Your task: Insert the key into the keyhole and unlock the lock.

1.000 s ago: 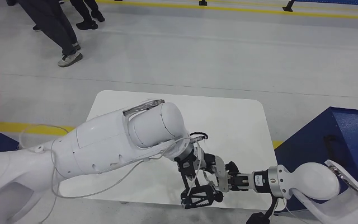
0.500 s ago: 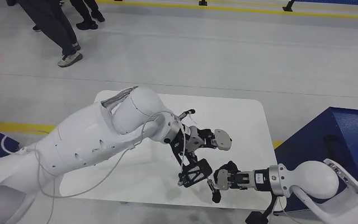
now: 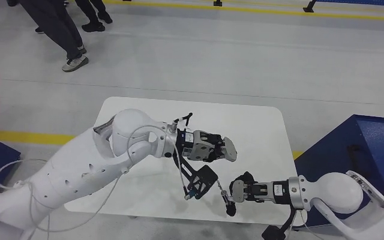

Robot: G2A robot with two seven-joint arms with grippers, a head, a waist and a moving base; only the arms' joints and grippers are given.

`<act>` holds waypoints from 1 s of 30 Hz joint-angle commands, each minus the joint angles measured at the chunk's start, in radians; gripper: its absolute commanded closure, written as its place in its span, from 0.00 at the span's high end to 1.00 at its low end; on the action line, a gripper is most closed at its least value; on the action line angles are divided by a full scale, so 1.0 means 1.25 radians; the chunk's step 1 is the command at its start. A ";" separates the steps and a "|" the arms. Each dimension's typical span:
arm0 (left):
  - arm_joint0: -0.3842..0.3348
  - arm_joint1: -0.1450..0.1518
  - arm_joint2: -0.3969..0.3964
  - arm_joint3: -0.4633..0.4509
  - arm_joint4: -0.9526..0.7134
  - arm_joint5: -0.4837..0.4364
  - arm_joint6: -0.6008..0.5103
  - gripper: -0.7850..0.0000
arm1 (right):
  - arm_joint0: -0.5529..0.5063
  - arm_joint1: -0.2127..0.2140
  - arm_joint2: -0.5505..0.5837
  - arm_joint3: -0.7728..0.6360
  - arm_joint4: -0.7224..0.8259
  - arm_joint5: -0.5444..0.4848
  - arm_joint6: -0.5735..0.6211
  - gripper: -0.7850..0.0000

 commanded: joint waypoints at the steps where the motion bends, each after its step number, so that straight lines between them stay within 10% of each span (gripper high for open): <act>1: 0.022 -0.004 -0.009 0.019 -0.065 0.019 0.009 0.00 | -0.002 -0.001 0.008 0.006 0.023 0.003 0.015 0.00; 30: 0.075 -0.081 0.017 0.157 -0.208 -0.199 0.009 0.00 | -0.103 -0.010 0.103 -0.007 0.106 0.053 0.123 0.00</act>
